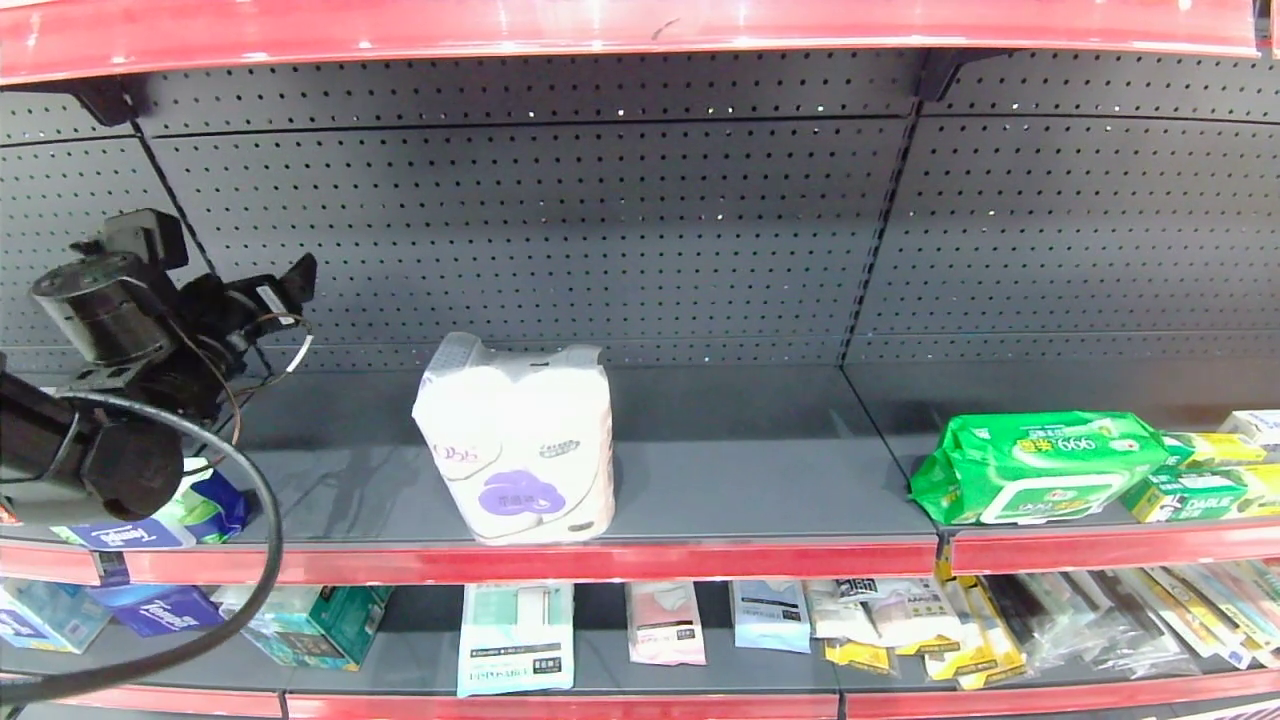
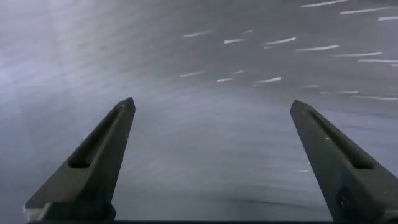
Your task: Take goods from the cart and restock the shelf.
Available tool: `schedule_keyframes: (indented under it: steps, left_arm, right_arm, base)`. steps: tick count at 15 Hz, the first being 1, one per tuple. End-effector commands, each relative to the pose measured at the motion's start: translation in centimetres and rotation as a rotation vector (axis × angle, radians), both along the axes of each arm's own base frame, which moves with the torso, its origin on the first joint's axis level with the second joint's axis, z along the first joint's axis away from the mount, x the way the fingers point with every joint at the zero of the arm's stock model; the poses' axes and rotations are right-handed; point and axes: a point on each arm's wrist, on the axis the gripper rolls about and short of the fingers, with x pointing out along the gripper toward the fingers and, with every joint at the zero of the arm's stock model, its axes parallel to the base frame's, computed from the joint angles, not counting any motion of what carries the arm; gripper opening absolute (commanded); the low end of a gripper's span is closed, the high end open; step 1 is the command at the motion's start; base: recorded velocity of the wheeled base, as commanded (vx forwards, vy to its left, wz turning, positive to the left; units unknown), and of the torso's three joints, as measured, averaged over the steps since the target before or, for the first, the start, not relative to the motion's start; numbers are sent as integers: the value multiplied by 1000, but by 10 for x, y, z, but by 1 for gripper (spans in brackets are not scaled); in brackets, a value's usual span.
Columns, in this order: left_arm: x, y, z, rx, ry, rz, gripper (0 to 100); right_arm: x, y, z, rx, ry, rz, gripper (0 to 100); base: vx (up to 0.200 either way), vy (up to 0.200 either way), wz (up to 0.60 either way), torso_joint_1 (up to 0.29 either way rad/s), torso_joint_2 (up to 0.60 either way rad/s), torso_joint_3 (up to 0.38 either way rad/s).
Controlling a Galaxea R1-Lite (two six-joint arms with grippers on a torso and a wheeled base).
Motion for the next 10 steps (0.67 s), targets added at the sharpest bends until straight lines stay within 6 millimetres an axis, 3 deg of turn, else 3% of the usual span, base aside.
schedule_keyframes:
  steps: [1, 4, 5, 6, 7, 10]
  left_arm:
    - [-31, 2, 29, -1, 87, 38, 100]
    - [-117, -8, 54, -24, 353, -167, 100]
    - [-117, -8, 54, -24, 353, -167, 100]
    - [-162, 0, 58, 27, 411, -208, 100]
    - [-170, 1, 58, 40, 408, -216, 100]
    - [-233, 5, 44, 101, 426, -222, 100]
  right_arm:
    - [9, 1, 8, -4, 27, -33, 0]
    - [24, 2, 18, -6, 69, -33, 0]
    - [24, 2, 18, -6, 69, -33, 0]
    - [35, 3, 18, -5, 113, -8, 0]
    - [36, 3, 17, -5, 124, -6, 0]
    - [48, 6, 10, -7, 193, 47, 0]
  base:
    - [0, 0, 0, 0, 0, 0]
    - [0, 0, 0, 0, 0, 0]
    - [0, 0, 0, 0, 0, 0]
    - [0, 0, 0, 0, 0, 0]
    - [0, 0, 0, 0, 0, 0]
    - [0, 0, 0, 0, 0, 0]
